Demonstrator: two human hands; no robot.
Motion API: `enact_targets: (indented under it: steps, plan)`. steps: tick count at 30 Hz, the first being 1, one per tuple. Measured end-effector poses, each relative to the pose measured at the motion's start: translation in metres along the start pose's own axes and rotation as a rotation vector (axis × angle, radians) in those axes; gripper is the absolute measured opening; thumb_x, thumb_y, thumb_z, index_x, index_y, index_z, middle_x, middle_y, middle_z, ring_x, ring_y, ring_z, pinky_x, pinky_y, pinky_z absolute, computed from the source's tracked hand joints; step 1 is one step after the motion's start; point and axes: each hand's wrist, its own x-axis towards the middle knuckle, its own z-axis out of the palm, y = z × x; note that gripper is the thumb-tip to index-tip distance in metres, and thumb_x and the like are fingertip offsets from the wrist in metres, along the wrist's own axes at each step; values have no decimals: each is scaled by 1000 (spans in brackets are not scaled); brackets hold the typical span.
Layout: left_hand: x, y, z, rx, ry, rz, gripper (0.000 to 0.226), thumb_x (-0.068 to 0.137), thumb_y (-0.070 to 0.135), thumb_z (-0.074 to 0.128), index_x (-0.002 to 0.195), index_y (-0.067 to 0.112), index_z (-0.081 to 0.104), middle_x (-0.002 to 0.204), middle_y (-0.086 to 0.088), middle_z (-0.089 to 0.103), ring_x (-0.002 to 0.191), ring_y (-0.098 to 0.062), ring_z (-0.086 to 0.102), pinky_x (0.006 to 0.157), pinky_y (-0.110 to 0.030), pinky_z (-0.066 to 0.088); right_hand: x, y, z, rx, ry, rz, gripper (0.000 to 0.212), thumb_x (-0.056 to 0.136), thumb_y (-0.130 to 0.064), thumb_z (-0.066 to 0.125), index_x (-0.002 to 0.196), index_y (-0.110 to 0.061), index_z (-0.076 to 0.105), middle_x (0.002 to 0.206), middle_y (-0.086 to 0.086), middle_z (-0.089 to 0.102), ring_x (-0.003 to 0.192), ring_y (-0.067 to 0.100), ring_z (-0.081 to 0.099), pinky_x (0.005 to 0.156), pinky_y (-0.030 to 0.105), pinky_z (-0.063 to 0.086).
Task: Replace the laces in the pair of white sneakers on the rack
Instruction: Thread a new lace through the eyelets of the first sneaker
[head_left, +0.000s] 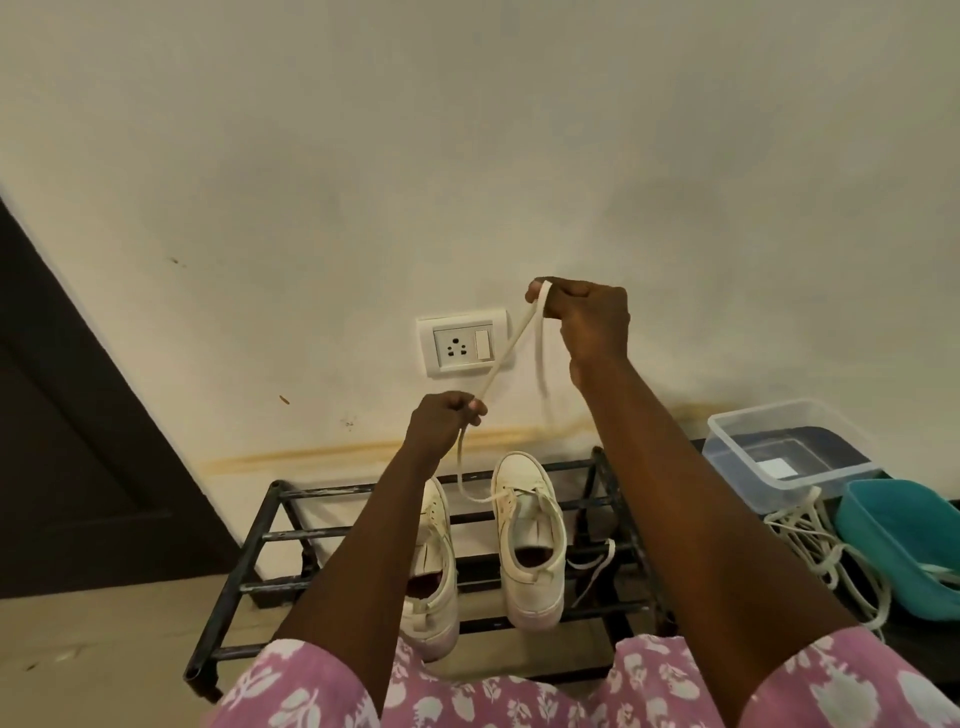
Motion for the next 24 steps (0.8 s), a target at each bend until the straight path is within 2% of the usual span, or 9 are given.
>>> enact_targets:
  steps: [5, 8, 10, 12, 13, 15, 17, 20, 24]
  plan:
    - [1, -29, -5, 316, 42, -154, 20, 91, 10, 53, 91, 5, 72, 91, -13, 71, 81, -21, 61, 66, -25, 45, 2, -7, -11, 128, -2, 35, 12, 83, -7, 66, 93, -5, 73, 86, 8, 71, 86, 13, 65, 73, 21, 44]
    - [0, -45, -12, 472, 23, -277, 21, 88, 11, 56, 98, 3, 72, 101, -14, 71, 97, -27, 64, 85, -33, 48, 1, -13, -18, 180, -31, 73, 8, 83, -8, 66, 87, -9, 72, 82, 3, 70, 70, 1, 65, 70, 19, 41]
    - [-3, -41, -11, 600, -33, -331, 25, 88, 18, 58, 105, 5, 70, 109, -14, 68, 104, -27, 62, 92, -34, 48, 0, -15, -20, 198, -66, 107, 10, 82, -9, 67, 76, -16, 70, 81, 0, 70, 72, 2, 65, 69, 20, 38]
    - [-4, -25, -4, 679, -60, -247, 30, 91, 24, 56, 113, 8, 67, 119, -12, 64, 113, -26, 58, 97, -32, 44, -2, -15, -19, 202, -102, 146, 14, 82, -9, 66, 73, -19, 70, 81, -1, 71, 75, 3, 66, 74, 27, 35]
    - [-4, -12, 1, 608, -53, -157, 31, 93, 24, 54, 117, 9, 65, 125, -10, 62, 118, -26, 55, 100, -30, 41, -3, -15, -18, 209, -117, 162, 13, 81, -8, 67, 74, -18, 70, 81, -1, 71, 74, 1, 66, 76, 28, 35]
    - [-6, 18, 11, 212, -61, 2, 34, 94, 26, 54, 125, 13, 60, 129, -6, 60, 122, -21, 52, 105, -32, 38, -6, -12, -13, 231, -137, 172, 9, 81, -7, 67, 78, -14, 71, 81, 1, 72, 68, -4, 66, 73, 24, 34]
    - [-8, 49, 19, -105, -82, 133, 36, 93, 34, 54, 124, 18, 61, 118, 0, 66, 117, -15, 55, 94, -26, 42, -10, -8, -8, 234, -138, 168, 7, 80, -5, 67, 80, -9, 71, 80, 4, 71, 62, -2, 66, 62, 18, 37]
    - [-10, 79, 26, -265, -79, 217, 23, 93, 30, 55, 107, 20, 70, 100, 5, 70, 103, -10, 60, 79, -16, 40, -14, -2, -4, 241, -147, 177, 7, 80, -2, 66, 81, -5, 72, 77, 5, 70, 60, 7, 64, 56, 18, 45]
    - [-14, 88, 30, -350, -40, 213, 20, 92, 7, 51, 90, 15, 70, 85, 0, 68, 94, -21, 63, 81, -22, 46, -17, 5, -4, 263, -150, 197, 9, 80, -3, 66, 78, -9, 71, 69, -2, 69, 58, 0, 64, 54, 19, 37]
